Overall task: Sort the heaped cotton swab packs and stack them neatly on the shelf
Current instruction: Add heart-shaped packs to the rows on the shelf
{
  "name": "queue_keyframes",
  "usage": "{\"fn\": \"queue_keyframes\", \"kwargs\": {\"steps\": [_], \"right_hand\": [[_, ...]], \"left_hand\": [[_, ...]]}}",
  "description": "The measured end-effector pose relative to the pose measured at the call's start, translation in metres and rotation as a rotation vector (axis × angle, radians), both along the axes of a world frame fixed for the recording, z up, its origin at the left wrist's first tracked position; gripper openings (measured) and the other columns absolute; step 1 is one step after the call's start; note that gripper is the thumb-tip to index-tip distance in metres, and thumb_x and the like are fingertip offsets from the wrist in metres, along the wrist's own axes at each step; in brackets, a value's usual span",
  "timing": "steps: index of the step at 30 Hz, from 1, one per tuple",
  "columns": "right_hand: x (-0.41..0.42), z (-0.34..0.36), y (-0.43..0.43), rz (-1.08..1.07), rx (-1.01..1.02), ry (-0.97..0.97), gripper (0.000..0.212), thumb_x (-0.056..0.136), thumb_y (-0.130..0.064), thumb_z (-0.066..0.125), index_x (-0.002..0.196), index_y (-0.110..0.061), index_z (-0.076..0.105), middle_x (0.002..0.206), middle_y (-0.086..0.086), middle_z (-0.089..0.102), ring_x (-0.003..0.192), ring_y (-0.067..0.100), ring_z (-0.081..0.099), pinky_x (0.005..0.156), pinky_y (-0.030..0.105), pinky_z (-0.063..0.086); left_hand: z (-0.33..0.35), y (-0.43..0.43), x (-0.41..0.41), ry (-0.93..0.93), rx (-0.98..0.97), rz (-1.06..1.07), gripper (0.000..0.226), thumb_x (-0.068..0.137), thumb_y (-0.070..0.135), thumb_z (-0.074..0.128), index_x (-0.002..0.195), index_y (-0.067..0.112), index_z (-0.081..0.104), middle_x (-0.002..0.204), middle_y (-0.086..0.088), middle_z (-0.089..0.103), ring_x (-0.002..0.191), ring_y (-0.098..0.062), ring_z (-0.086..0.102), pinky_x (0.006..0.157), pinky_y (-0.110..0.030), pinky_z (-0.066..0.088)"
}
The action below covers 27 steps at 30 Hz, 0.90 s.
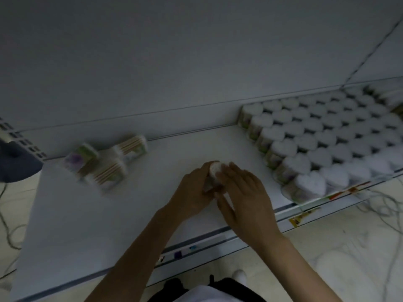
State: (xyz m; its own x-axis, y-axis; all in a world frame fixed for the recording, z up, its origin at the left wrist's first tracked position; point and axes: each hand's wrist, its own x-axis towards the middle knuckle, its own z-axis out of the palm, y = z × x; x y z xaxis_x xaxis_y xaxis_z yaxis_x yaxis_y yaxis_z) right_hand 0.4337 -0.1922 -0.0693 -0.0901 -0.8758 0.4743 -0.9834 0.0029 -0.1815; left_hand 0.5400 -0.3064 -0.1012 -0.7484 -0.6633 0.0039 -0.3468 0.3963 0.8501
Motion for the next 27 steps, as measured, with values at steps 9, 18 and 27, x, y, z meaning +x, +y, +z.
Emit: {"fn": "queue_keyframes", "kwargs": {"steps": [9, 18, 27], "right_hand": [[-0.072, 0.018, -0.065, -0.209, 0.279, 0.276, 0.049, 0.078, -0.026, 0.052, 0.123, -0.008, 0.062, 0.116, 0.010, 0.063, 0.100, 0.031, 0.060, 0.087, 0.039, 0.038], [-0.100, 0.031, -0.110, -0.179, 0.463, 0.300, 0.067, 0.095, -0.034, 0.042, 0.151, -0.009, 0.013, 0.155, 0.011, 0.020, 0.139, 0.029, 0.023, 0.112, 0.042, 0.016], [-0.106, 0.036, -0.118, -0.134, 0.473, 0.188, 0.070, 0.097, -0.038, 0.042, 0.151, -0.010, 0.009, 0.158, 0.011, 0.011, 0.145, 0.027, 0.012, 0.116, 0.040, 0.012]], "left_hand": [[-0.010, 0.003, -0.067, -0.093, -0.328, 0.223, 0.081, 0.089, 0.037, 0.062, 0.151, 0.008, 0.018, 0.153, -0.011, 0.032, 0.137, -0.029, 0.034, 0.109, -0.035, 0.025], [-0.017, 0.000, -0.070, -0.116, -0.397, 0.295, 0.076, 0.089, 0.039, 0.061, 0.147, 0.002, 0.029, 0.146, -0.017, 0.041, 0.132, -0.034, 0.040, 0.107, -0.041, 0.033], [-0.015, 0.003, -0.069, 0.018, -0.335, 0.386, 0.068, 0.088, 0.024, 0.067, 0.145, 0.006, 0.034, 0.144, -0.013, 0.043, 0.133, -0.027, 0.038, 0.107, -0.025, 0.025]]}}
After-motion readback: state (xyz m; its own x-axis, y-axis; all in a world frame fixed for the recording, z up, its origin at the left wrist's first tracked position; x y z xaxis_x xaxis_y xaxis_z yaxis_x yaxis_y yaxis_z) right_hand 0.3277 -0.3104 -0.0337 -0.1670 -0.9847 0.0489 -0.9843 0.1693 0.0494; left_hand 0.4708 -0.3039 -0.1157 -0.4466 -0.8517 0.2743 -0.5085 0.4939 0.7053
